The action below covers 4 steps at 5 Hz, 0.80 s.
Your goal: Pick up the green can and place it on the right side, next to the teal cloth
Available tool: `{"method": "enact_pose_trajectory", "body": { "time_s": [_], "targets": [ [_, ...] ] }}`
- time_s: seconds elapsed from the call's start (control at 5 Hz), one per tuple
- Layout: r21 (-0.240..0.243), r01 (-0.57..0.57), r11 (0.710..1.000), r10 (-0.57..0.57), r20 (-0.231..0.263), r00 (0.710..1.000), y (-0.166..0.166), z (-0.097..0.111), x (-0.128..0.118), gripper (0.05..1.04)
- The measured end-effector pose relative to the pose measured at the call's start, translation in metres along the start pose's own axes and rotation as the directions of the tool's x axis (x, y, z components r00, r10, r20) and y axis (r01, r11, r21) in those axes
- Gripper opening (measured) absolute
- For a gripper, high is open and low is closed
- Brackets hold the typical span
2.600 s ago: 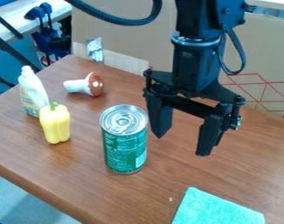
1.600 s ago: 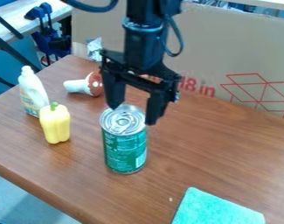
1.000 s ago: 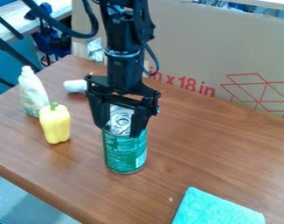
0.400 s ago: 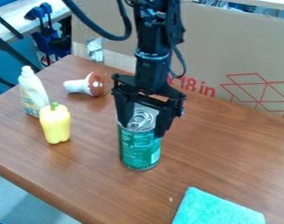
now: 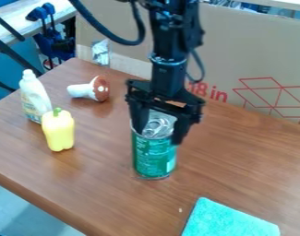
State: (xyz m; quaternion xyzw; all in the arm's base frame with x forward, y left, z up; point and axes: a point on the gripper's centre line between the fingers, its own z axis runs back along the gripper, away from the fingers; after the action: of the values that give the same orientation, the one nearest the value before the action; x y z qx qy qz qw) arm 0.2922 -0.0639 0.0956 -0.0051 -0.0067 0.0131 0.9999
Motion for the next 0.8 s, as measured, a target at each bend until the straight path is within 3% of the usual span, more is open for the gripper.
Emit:
{"method": "enact_pose_trajectory", "body": {
  "time_s": [0.4, 0.6, 0.8],
  "targets": [
    [-0.136, 0.19, 0.972, -0.183, 0.061, 0.981, -0.086, -0.003, 0.023, 1.002],
    [-0.194, 0.214, 0.957, -0.204, 0.07, 0.976, -0.103, -0.007, 0.026, 1.002],
    [-0.215, 0.244, 0.946, -0.23, 0.087, 0.969, -0.119, -0.007, 0.03, 1.002]
  ]
}}
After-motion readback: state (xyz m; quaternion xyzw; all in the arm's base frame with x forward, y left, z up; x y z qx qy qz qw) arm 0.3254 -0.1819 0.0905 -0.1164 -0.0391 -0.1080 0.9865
